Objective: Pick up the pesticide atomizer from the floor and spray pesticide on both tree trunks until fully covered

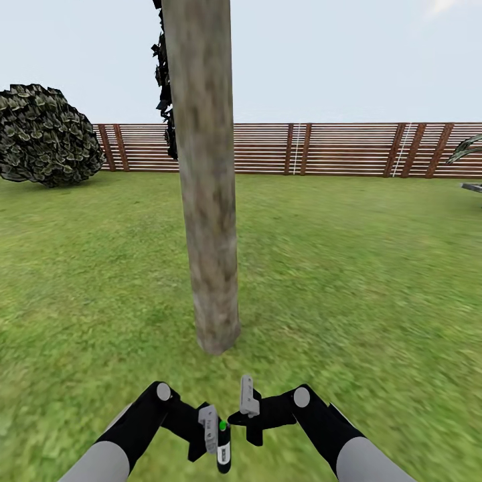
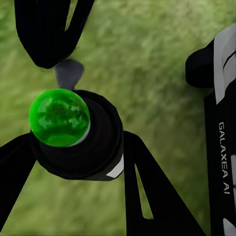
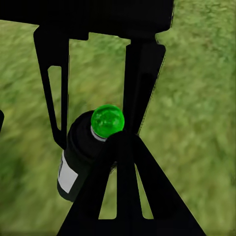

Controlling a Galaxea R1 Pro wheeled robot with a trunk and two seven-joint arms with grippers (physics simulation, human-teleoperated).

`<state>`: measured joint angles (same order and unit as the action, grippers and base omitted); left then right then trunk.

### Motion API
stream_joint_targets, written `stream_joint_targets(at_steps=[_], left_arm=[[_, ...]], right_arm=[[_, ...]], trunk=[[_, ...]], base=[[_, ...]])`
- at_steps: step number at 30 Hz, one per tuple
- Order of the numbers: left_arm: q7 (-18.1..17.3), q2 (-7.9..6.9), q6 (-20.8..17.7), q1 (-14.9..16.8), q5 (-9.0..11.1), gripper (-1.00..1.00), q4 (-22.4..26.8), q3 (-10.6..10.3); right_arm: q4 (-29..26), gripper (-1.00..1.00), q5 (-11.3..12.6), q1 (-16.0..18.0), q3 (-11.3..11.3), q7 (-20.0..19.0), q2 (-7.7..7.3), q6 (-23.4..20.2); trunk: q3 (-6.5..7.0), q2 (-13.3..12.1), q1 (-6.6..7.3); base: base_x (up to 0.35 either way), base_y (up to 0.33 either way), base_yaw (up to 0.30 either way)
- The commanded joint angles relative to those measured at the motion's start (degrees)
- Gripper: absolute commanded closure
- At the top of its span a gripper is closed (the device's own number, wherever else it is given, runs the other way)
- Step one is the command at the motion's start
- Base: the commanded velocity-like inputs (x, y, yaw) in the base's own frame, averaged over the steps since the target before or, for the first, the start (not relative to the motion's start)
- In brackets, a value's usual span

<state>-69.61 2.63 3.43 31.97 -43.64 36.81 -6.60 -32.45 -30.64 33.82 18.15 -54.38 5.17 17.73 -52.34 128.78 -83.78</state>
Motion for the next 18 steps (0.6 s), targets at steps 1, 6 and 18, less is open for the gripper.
stream_joint_targets(at_steps=[1, 6, 18], left_arm=[[-0.13, -0.05, 0.35, 0.02, -0.37, 1.0, -0.02, -0.02], [-0.17, -1.49, 0.35, 0.03, -0.47, 1.0, -0.19, 0.07], [-0.17, -13.32, 0.54, -0.67, -0.3, 1.0, -0.27, 0.49]], right_arm=[[-0.07, 1.0, -0.47, 0.02, -0.05, -0.03, 0.01, 0.29], [-0.07, 1.0, -0.47, 0.02, -0.02, -0.03, 0.01, 0.35], [0.14, -1.0, -0.53, 0.02, 0.01, -0.03, -0.13, 0.37]], trunk=[[-0.05, 0.02, 0.01], [-0.05, 0.02, 0.01], [-0.05, 0.02, 0.01]], base=[[0.0, 0.0, 0.0], [0.0, 0.0, 0.0], [0.0, 0.0, 0.0]])
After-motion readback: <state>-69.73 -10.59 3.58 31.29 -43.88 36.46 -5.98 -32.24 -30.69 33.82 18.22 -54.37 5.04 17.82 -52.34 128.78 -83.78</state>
